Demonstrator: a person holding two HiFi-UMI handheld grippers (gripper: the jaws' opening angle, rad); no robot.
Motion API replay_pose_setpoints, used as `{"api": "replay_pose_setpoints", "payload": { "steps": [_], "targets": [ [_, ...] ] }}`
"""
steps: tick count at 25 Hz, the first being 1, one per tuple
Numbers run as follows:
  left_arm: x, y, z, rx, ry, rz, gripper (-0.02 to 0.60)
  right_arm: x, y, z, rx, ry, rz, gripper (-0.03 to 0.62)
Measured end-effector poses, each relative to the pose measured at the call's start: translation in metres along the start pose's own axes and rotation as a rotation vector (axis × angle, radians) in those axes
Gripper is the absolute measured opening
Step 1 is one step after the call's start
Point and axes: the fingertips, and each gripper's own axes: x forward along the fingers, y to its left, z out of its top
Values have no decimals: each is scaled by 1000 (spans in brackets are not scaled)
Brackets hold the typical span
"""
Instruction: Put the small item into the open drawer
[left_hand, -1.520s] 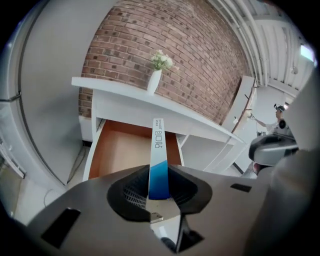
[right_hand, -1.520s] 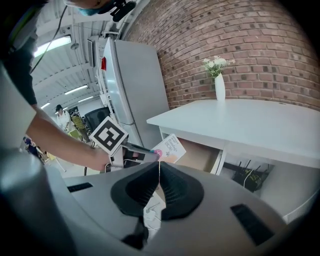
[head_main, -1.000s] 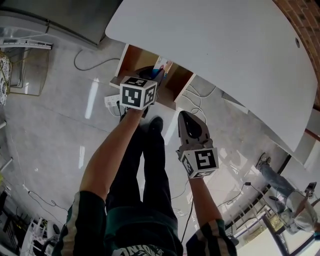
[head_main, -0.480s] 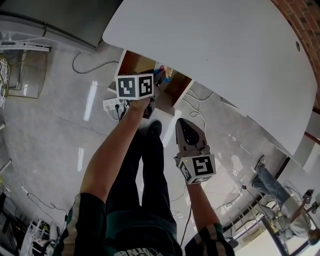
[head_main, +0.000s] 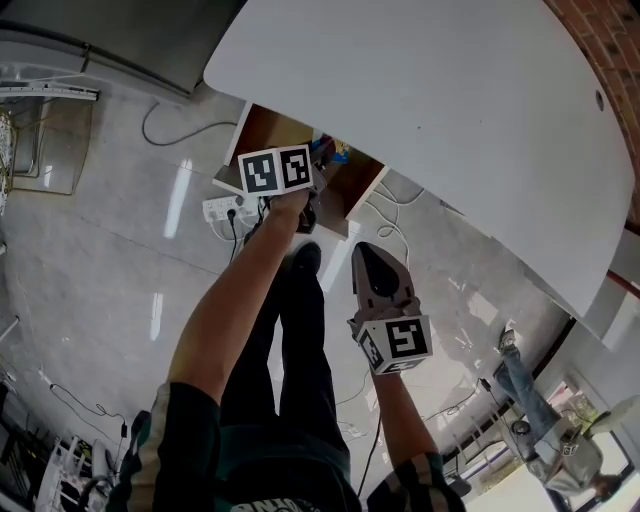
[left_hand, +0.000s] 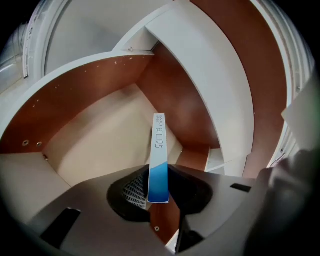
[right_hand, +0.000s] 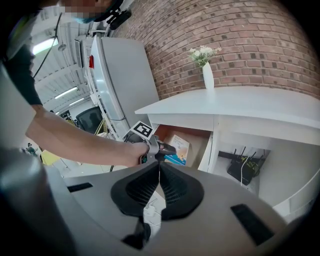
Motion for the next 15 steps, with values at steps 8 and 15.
{"api": "replay_pose_setpoints", "payload": {
  "steps": [8,15],
  "targets": [
    [9,8,-7,-36,42,2,100,3,-2,-5,15,16,8,25],
    [6,27,-3,2,91,95,136,6,-5,-6,16,22,5,25]
  ]
}}
